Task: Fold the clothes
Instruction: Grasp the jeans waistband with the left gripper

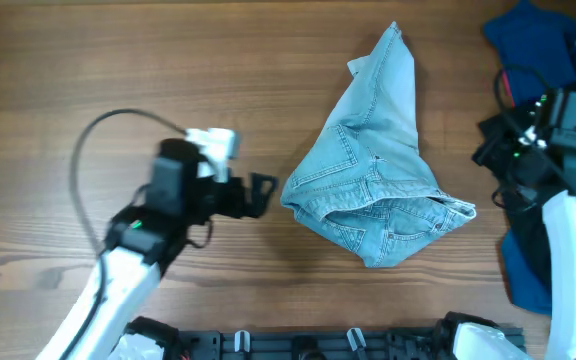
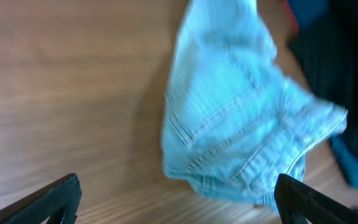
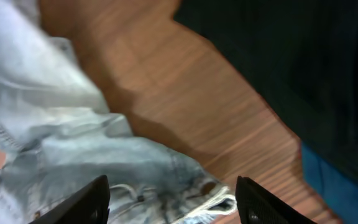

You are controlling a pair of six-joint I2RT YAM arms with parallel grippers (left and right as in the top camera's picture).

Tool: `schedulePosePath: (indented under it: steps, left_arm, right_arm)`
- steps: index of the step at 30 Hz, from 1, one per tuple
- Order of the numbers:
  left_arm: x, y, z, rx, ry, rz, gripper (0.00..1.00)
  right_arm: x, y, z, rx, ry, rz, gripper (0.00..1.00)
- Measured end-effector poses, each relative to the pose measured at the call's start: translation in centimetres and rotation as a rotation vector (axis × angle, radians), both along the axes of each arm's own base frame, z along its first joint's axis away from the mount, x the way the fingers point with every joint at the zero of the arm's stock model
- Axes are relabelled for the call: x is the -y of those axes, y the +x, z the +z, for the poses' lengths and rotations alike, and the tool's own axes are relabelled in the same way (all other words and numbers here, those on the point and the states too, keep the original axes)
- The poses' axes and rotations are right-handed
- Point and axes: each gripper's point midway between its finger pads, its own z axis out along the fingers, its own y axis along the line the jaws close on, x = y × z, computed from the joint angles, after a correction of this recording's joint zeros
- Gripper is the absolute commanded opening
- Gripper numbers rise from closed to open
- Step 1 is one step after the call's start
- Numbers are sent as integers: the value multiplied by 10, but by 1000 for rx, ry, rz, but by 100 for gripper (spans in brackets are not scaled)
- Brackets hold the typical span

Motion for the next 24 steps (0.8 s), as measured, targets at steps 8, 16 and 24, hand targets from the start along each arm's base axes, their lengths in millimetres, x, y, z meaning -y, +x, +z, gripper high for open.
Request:
schedulePosePath:
  steps: [8, 16, 24]
  left_arm:
    - [72, -5, -9, 48, 185, -158, 100]
    - [119, -28, -20, 160, 295, -284, 85]
    - [159, -27, 13, 366, 226, -364, 94]
  right_arm:
    - [21, -9, -20, -85, 14, -7, 66]
    - [22, -2, -33, -117, 21, 19, 66]
    - [22, -2, -37, -129, 27, 24, 66]
